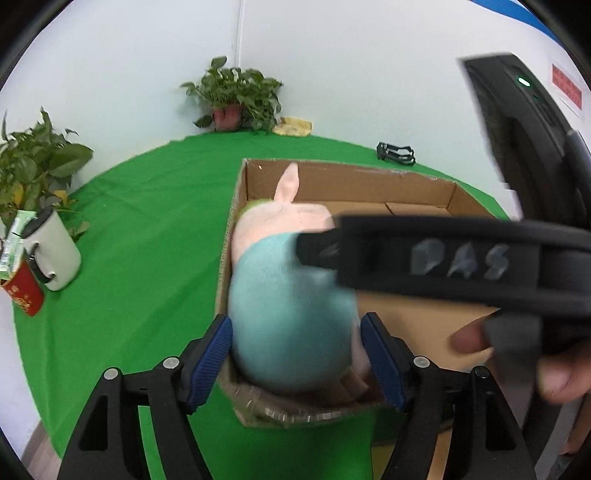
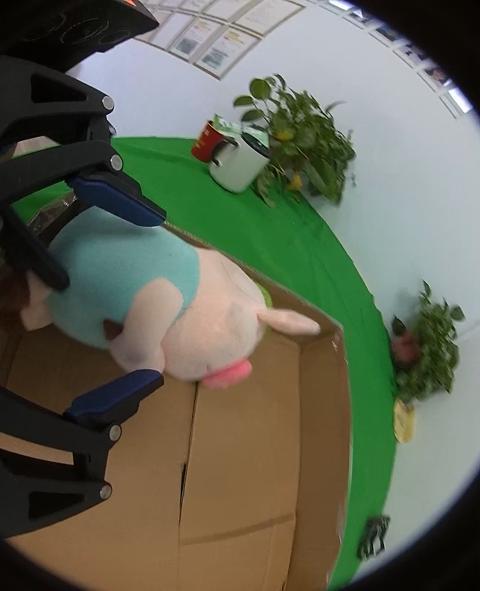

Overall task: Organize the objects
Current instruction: 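Release the plush pig into the box corner and withdraw the left gripper, then grasp the long brown cardboard box at its end with the left gripper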

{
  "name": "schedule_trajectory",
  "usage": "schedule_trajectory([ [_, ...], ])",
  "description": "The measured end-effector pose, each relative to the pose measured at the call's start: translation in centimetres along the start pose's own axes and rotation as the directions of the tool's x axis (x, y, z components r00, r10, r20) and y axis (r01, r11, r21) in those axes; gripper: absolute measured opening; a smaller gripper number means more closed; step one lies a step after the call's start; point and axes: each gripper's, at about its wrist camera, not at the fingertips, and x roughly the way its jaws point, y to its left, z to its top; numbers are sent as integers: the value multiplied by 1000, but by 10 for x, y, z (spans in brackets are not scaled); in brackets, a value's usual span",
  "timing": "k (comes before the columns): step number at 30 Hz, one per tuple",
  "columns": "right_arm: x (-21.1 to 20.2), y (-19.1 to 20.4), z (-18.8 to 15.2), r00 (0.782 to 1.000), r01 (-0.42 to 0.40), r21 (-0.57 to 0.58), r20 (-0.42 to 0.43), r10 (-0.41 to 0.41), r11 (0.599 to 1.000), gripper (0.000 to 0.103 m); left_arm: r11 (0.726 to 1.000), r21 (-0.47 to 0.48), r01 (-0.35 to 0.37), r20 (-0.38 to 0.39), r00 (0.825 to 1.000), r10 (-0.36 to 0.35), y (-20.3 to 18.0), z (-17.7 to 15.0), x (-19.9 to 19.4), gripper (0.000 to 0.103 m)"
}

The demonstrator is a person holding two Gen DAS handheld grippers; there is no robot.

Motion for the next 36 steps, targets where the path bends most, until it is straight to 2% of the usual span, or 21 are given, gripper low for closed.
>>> schedule_trajectory([
  [1,-14,-2,-4,999,31,9,32,-32,999,91,1000,-2,-17,17,1000,17,0,-1,-9,81],
  [2,-29,-5,-8,995,74,14,63,-75,997,103,1000,-3,-26,34,999,26,1,-2,-17,86],
  [4,-62,-8,-19,974,186,15,132,-186,983,102,999,4,-35,86,996,35,1,-6,-39,92],
  [6,-94,-11,-33,948,255,12,192,-253,967,102,998,-10,-55,144,988,56,0,-8,-60,101],
  [9,-136,-12,-59,915,324,5,254,-314,946,102,998,-20,-56,215,975,59,-10,-16,-94,103],
  [13,-175,-3,-99,894,368,-32,288,-344,929,102,997,36,-66,296,954,53,-38,-36,-156,103],
  [16,-194,2,-124,892,370,-39,295,-343,928,102,997,45,-65,317,947,48,-61,-49,-193,103],
  [19,-206,11,-143,885,384,-52,306,-352,922,102,999,43,-16,301,953,3,-79,-58,-216,103],
  [21,-214,13,-155,883,385,-46,310,-353,922,102,999,42,-16,291,957,3,-89,-67,-234,103],
  [24,-226,13,-171,875,394,-36,319,-363,918,102,998,57,-8,275,961,-8,-101,-77,-242,103],
  [28,-230,12,-185,877,392,-39,317,-360,919,102,995,99,11,252,967,-36,-115,-88,-239,103],
  [31,-225,7,-194,898,357,-31,286,-334,933,102,993,110,43,202,977,-64,-120,-95,-228,103],
  [33,-221,5,-199,925,298,-25,255,-282,954,102,993,103,63,181,980,-81,-119,-98,-224,103],
  [36,-218,7,-208,934,283,-23,235,-270,959,102,991,98,86,173,980,-102,-114,-103,-224,103],
])
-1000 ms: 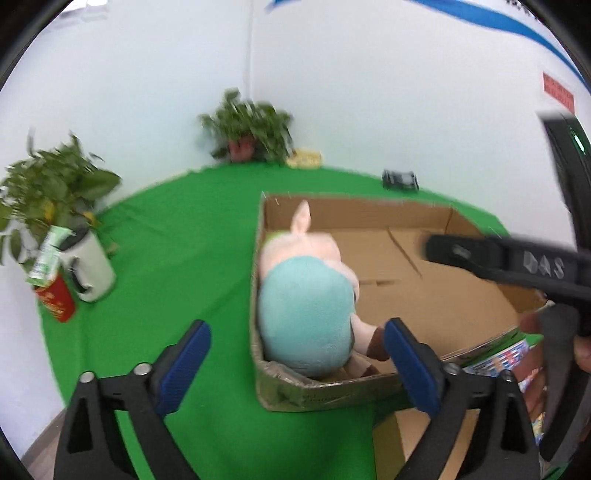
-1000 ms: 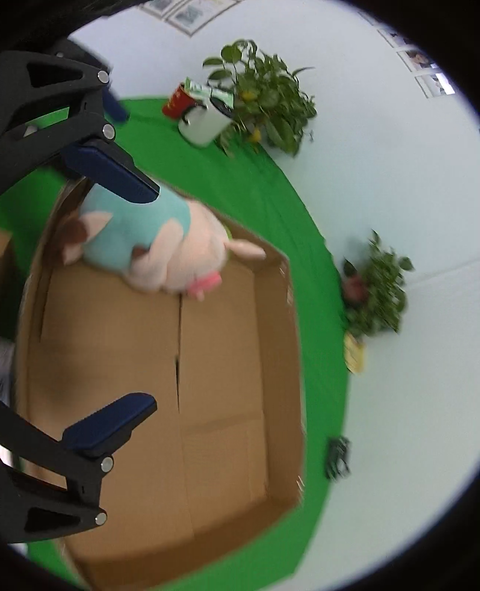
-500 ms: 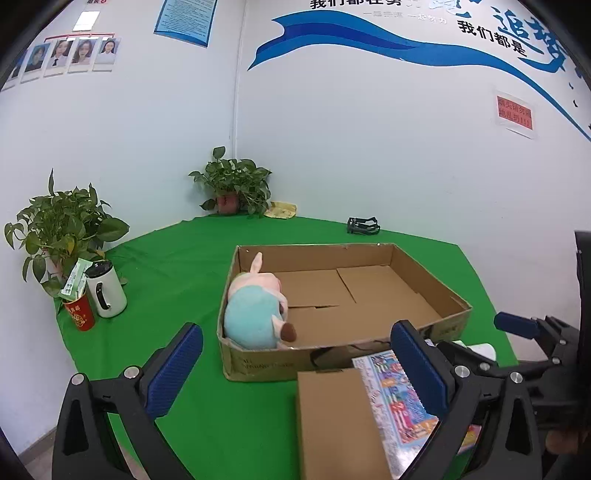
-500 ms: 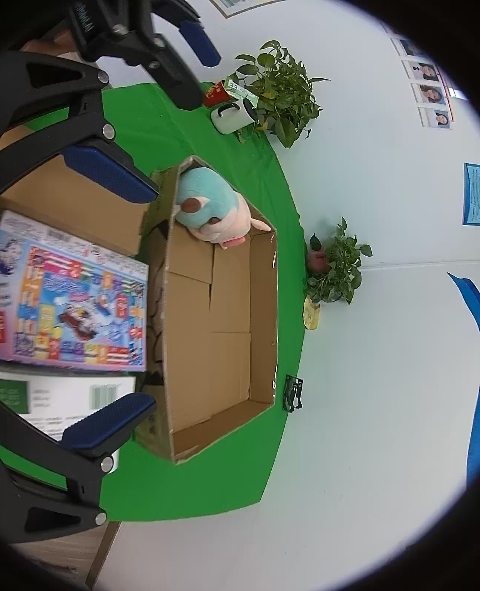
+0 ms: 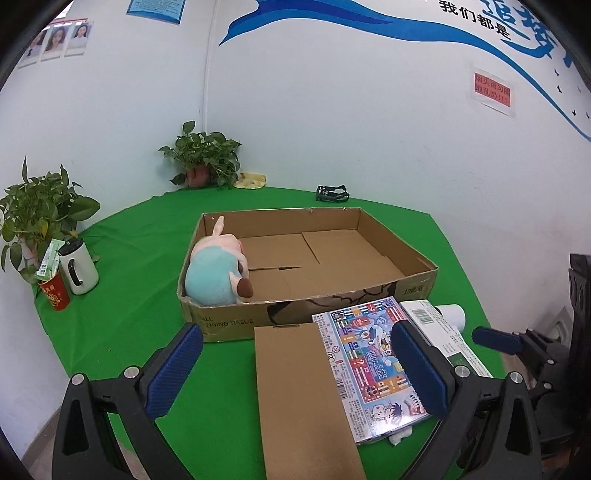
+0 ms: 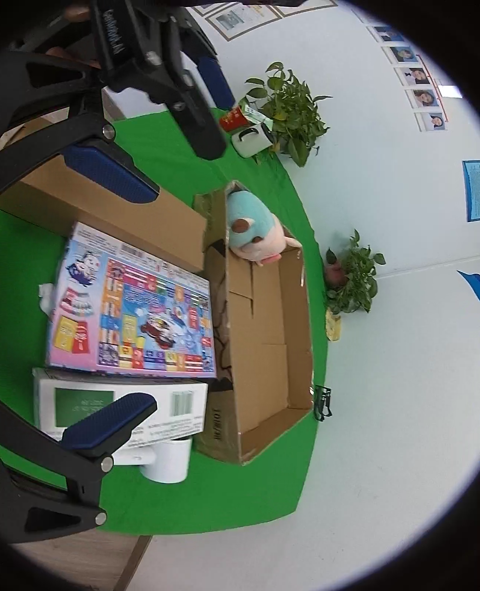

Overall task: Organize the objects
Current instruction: 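Grasp the long brown cardboard box at its end with the left gripper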

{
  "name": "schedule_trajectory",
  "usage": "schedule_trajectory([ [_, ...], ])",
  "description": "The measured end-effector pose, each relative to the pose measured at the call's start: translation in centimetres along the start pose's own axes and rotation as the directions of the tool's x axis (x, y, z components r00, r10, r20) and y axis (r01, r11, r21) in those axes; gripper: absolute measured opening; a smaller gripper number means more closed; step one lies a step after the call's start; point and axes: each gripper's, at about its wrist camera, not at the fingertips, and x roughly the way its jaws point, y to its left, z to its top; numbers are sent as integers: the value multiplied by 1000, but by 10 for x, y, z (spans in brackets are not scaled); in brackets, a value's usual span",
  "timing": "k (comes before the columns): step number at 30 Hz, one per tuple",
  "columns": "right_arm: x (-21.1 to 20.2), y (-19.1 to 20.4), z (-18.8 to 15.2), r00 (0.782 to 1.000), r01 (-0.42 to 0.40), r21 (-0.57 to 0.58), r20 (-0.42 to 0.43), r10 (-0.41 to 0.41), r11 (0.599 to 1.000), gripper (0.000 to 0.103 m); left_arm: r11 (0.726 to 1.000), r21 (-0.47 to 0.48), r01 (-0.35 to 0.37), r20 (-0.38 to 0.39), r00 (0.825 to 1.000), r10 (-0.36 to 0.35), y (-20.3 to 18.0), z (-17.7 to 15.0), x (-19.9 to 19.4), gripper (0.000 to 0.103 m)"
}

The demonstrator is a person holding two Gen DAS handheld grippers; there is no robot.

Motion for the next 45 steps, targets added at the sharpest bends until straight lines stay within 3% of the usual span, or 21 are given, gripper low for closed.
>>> schedule_trajectory([
  [6,-2,17,-19,999,-27,-4,-21,27,1000,102,999,-23,39,-52,998,-40,21,-14,2,103],
  [13,-11,59,-66,993,-99,-24,-70,97,995,102,990,-77,116,-135,983,-126,40,-45,-2,103],
  [16,-18,82,-84,987,-134,-65,-99,127,989,102,983,-92,160,-173,969,-174,45,-60,0,102],
  [19,-20,99,-94,982,-144,-95,-135,131,985,102,957,-165,237,-208,941,-269,54,-72,6,101],
  [22,-21,111,-98,984,-131,-122,-139,113,984,102,944,-192,269,-226,924,-310,56,-81,9,99],
  [25,-19,114,-99,984,-122,-117,-147,104,986,102,924,-227,307,-261,895,-362,59,-92,18,89],
  [27,-17,115,-101,983,-123,-122,-151,104,985,102,888,-283,363,-271,857,-437,61,-99,22,73],
  [28,-17,115,-102,983,-119,-126,-158,99,985,102,883,-293,367,-276,852,-446,60,-102,22,73],
  [31,-14,114,-104,980,-113,-129,-175,90,985,102,889,-278,363,-282,854,-437,58,-104,20,71],
  [34,-12,106,-105,979,-98,-127,-189,73,987,102,872,-295,392,-290,833,-472,56,-106,19,69],
  [41,-7,95,-102,974,-94,-134,-216,63,987,102,858,-310,410,-312,808,-499,42,-107,23,67],
  [45,4,95,-103,966,-101,-156,-252,60,983,91,860,-320,399,-330,803,-496,43,-111,29,66],
])
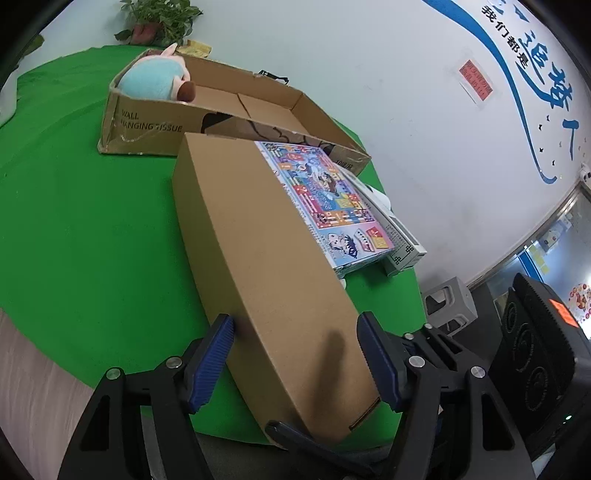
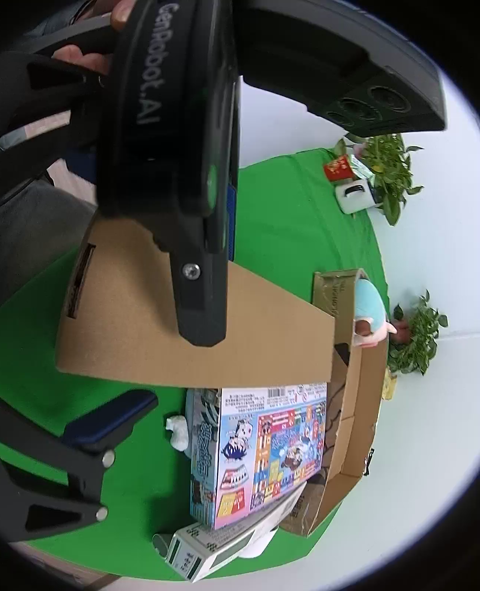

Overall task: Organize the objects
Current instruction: 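Grasp the long brown cardboard box at its end with the left gripper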

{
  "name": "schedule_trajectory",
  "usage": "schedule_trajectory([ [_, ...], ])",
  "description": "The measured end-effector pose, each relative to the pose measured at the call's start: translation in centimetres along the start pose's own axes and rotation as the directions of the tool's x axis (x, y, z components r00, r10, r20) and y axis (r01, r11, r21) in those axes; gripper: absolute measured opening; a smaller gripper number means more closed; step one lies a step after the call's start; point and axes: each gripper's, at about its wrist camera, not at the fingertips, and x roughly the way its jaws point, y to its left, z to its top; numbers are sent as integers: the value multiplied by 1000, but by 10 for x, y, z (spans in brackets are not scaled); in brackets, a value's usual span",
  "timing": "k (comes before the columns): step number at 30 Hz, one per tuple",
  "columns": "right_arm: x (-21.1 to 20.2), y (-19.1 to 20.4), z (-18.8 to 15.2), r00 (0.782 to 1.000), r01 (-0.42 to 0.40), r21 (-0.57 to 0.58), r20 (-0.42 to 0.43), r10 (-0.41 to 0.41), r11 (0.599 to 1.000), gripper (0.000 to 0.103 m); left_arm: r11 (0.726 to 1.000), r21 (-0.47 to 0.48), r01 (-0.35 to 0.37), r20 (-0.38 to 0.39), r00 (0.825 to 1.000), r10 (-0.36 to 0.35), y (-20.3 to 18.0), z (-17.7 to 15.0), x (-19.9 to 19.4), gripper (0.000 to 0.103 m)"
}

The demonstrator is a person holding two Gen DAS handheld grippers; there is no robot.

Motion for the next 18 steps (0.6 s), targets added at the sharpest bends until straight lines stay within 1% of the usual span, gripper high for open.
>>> schedule_trajectory([
  [3,1,0,1,1000,-1,-13,3,1,1000,91,1000,-19,-1,-17,1000,1,7,2,5,65],
  [8,2,-6,4,1000,-31,2,-2,31,1000,90,999,-52,-2,-7,1000,2,17,9,6,65],
  [10,1,-9,5,999,-53,18,2,53,998,90,998,-63,-8,-13,1000,7,20,10,9,68],
  [14,1,-12,8,996,-86,50,2,86,995,90,993,-114,15,-25,1000,-18,29,11,11,76],
  [15,0,-13,9,995,-96,58,4,96,994,90,992,-126,24,-30,999,-28,31,10,11,81],
  [16,-1,-13,9,995,-102,63,8,102,993,90,989,-145,42,-41,998,-48,33,9,13,83],
  [18,-3,-13,11,995,-100,59,15,99,993,90,984,-167,66,-34,997,-73,36,8,13,83],
])
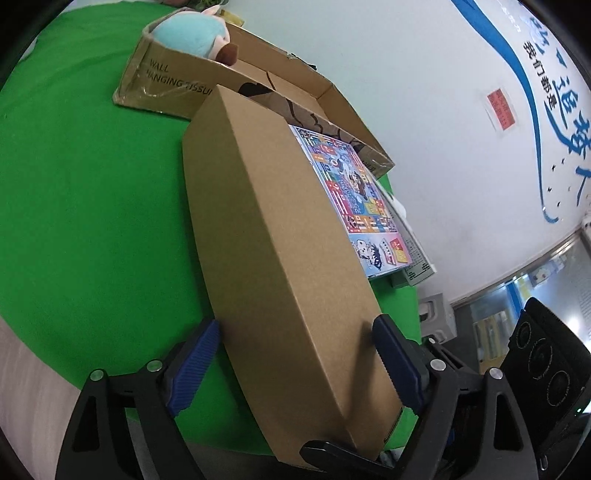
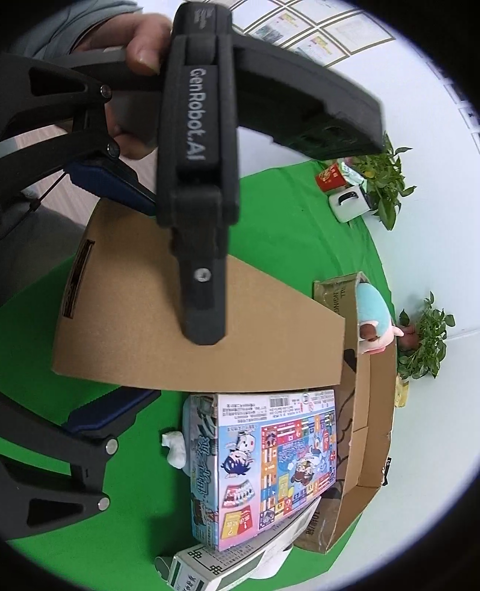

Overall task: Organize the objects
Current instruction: 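Grasp the long brown cardboard box at its end with the left gripper, then lift the brown cardboard box upright and carry it into the open box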

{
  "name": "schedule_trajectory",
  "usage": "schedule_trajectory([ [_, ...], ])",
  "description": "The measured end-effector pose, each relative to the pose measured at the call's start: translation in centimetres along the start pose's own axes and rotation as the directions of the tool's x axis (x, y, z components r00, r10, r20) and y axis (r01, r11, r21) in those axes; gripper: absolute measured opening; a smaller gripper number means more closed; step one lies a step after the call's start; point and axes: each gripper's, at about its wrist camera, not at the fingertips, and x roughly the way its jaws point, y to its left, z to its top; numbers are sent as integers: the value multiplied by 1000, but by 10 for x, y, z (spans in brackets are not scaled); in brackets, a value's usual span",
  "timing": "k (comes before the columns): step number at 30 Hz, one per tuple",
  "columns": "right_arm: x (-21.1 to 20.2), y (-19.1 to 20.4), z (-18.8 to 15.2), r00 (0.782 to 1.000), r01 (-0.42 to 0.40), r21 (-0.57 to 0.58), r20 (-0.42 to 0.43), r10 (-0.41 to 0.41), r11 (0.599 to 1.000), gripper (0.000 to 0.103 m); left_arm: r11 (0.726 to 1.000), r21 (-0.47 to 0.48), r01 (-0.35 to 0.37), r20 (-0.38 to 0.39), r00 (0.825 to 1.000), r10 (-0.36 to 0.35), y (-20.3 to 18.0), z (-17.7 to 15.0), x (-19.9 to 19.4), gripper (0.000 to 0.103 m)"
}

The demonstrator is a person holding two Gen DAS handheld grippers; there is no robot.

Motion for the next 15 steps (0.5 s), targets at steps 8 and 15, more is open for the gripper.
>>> schedule_trajectory([
  [8,-14,2,4,999,-8,15,36,8,1000,90,995,-64,77,1,997,-77,4,0,-13,84],
  [15,-16,0,2,998,-67,65,10,67,996,89,975,-172,138,-27,989,-145,17,-6,-8,86],
])
